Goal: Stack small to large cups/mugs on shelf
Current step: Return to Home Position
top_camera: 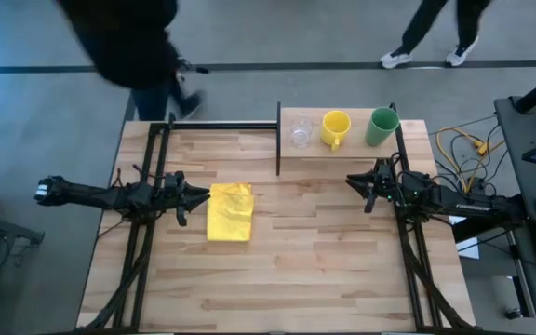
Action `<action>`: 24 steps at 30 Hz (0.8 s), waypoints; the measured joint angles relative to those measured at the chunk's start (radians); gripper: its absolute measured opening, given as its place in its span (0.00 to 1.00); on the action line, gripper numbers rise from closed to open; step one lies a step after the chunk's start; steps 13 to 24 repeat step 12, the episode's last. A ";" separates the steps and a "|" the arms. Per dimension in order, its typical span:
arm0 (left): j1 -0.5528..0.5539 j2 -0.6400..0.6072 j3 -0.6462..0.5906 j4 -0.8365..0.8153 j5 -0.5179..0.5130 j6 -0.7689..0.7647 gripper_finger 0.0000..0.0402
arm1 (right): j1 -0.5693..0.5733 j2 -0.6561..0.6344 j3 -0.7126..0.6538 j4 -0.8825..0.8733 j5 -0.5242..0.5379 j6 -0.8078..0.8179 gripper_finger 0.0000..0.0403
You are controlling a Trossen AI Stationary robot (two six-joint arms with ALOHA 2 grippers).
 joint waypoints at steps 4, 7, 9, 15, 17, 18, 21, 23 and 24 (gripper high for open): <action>0.000 0.000 0.000 0.000 0.000 0.000 0.20 | 0.000 0.000 0.000 0.000 0.000 0.000 0.18; 0.000 0.000 0.000 0.000 0.000 0.000 0.20 | 0.000 0.000 0.000 0.000 0.000 0.000 0.17; 0.000 0.000 0.000 0.000 0.000 0.000 0.20 | 0.000 0.000 0.000 0.000 0.000 0.000 0.18; 0.000 0.000 0.000 0.000 0.000 0.000 0.20 | 0.000 0.000 0.000 0.000 0.000 0.000 0.19; 0.000 0.000 0.000 0.000 0.000 0.000 0.20 | 0.000 0.000 0.000 0.000 0.000 0.000 0.19; 0.000 0.000 0.000 0.000 0.000 0.000 0.20 | 0.000 0.000 0.000 0.000 0.000 0.000 0.19; 0.000 0.000 0.000 0.000 0.000 0.000 0.20 | 0.000 0.000 0.000 0.000 0.000 0.000 0.19; 0.000 0.000 0.000 0.000 0.000 0.000 0.20 | 0.000 0.000 0.000 0.000 0.000 0.000 0.19; 0.000 0.000 0.000 0.000 0.000 0.000 0.20 | 0.000 0.000 0.000 0.000 0.000 0.000 0.19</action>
